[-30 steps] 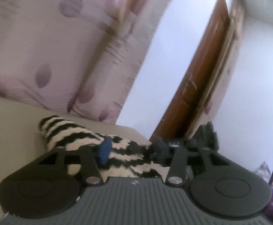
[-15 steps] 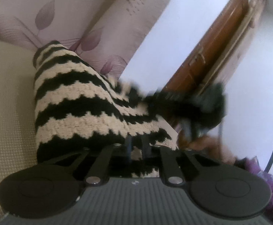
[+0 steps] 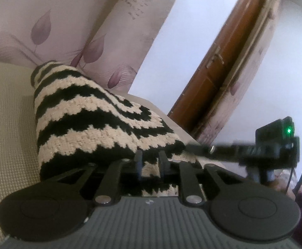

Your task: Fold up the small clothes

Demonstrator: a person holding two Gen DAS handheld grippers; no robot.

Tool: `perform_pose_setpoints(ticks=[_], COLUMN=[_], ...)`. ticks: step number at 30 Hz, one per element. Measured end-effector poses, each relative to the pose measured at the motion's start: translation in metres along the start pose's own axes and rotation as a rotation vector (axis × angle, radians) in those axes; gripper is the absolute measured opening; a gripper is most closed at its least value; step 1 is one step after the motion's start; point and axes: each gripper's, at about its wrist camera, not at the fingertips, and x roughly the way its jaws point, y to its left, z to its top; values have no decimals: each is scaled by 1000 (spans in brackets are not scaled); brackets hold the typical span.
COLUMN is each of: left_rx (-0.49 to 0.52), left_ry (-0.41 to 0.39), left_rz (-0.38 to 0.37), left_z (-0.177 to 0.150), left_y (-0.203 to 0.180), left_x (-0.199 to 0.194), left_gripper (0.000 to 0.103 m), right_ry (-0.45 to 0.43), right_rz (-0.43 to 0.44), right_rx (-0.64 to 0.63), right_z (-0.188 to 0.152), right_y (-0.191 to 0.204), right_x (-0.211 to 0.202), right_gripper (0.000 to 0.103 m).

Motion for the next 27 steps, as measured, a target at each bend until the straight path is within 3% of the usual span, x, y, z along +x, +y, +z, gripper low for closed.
perform_pose_setpoints(ticks=[3, 5, 9, 12, 14, 16, 17, 18, 19, 23, 27], left_rx=[43, 62, 26, 7, -8, -3, -1, -9, -21, 81, 104], left_ry=[-9, -13, -34, -103, -156, -179, -164, -138, -106, -64, -41], left_rz=[10, 14, -12, 26, 42, 107, 141, 168, 175, 237, 251], left_z=[-2, -2, -3, -5, -3, 2, 5, 7, 8, -1, -12], left_y=[-11, -15, -21, -25, -25, -21, -18, -13, -7, -10, -3], left_x=[-5, -8, -28, -48, -61, -66, -64, -59, -53, -41, -39], left_gripper=[41, 51, 78, 81, 81, 77, 71, 52, 41, 39, 41], right_ry=[86, 74, 33, 56, 47, 51, 55, 56, 52, 20, 18], right_rz=[-83, -60, -44, -37, -29, -31, -29, -22, -17, -6, -13], right_rx=[-76, -21, 74, 112, 121, 112, 115, 123, 128, 158, 155], right_z=[-20, -26, -40, -52, -49, -48, -48, -48, -49, -58, -58], right_y=[7, -1, -8, -20, -20, -19, -20, -22, -23, -29, -28], right_x=[10, 8, -7, -3, -2, -3, -2, -1, -1, -6, -7], right_gripper=[21, 13, 10, 10, 10, 10, 10, 10, 10, 10, 10])
